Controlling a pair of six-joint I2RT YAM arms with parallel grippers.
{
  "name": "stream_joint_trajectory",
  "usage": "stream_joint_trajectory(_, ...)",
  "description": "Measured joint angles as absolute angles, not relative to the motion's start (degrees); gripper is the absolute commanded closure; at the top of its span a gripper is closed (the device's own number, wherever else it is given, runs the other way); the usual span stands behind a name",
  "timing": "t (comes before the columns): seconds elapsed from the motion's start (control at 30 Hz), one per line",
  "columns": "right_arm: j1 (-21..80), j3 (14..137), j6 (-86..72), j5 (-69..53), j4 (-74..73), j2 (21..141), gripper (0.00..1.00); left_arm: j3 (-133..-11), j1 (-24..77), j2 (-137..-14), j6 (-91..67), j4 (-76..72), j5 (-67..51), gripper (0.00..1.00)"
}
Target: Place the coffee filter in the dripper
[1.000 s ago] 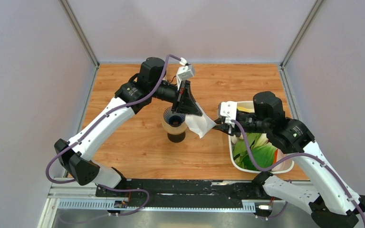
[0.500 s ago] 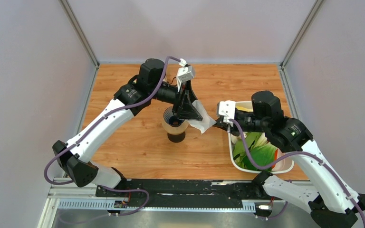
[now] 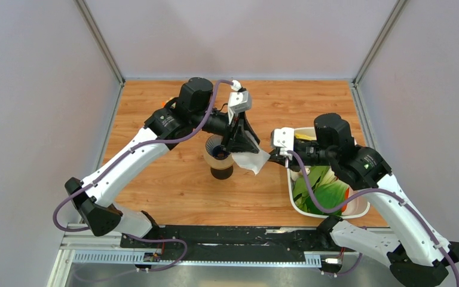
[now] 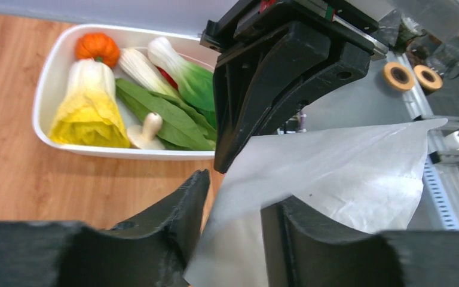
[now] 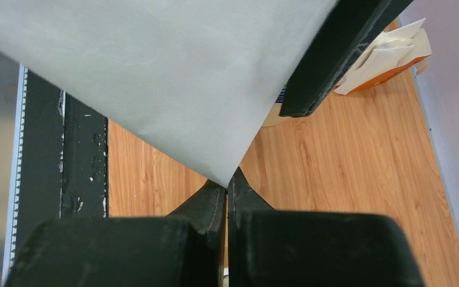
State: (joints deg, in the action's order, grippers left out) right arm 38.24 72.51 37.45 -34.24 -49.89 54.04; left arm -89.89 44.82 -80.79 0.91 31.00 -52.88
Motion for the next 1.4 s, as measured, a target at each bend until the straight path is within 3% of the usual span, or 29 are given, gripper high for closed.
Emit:
stream_joint_trajectory(0.07,38.2,72.5,37.6,-34.4,-50.2,54.1,1.00,-90.5,44.8,-80.8,1.4,31.0,-53.0,0.76)
stream_joint_trajectory(0.23,38.2,72.5,37.6,-34.5,-50.3,54.5,1.00,-90.7,44.9,-80.8,1.2,29.8,-53.9,0.79)
stream_joint_trajectory(0.27,38.2,72.5,37.5,-34.5,-50.3,54.5,0.97,-90.7,44.9,-80.8,1.2,29.3,-54.0,0.87)
stream_joint_trajectory(0.3,38.2,72.5,37.3,-34.5,-50.3,54.6,0.82,-90.7,44.9,-80.8,1.1,28.9,-54.1,0.92)
stream_joint_trajectory(0.33,38.2,72.5,37.1,-34.5,-50.3,54.7,0.60,-90.6,44.9,-80.8,0.9,28.4,-54.1,0.98)
stream_joint_trajectory(0.37,38.2,72.5,36.7,-34.5,-50.4,54.8,0.38,-90.4,44.9,-80.7,0.7,28.0,-54.2,0.99)
stream_joint_trajectory(0.4,38.2,72.5,36.1,-34.6,-50.4,54.8,0.23,-90.2,44.9,-80.6,0.6,27.7,-54.4,1.00)
stream_joint_trajectory(0.43,38.2,72.6,35.9,-34.7,-50.7,54.8,0.14,-89.9,44.9,-80.4,1.0,27.5,-54.8,1.00)
stream_joint_trajectory(0.5,38.2,72.8,35.6,-34.7,-50.8,54.7,0.05,-89.1,44.9,-79.9,2.0,27.4,-55.4,1.00)
stream_joint_trajectory(0.93,38.2,76.5,31.9,-41.0,-51.7,55.4,0.01,-87.3,44.9,-76.4,13.2,28.9,-61.6,1.00)
stream_joint_trajectory(1.17,38.2,76.5,29.2,-45.1,-51.2,57.5,0.05,-84.9,45.1,-75.1,15.9,27.4,-62.2,1.00)
stream_joint_trajectory(1.4,38.5,76.5,26.1,-48.6,-49.0,59.0,0.18,-84.6,45.9,-74.5,18.7,27.0,-62.3,1.00)
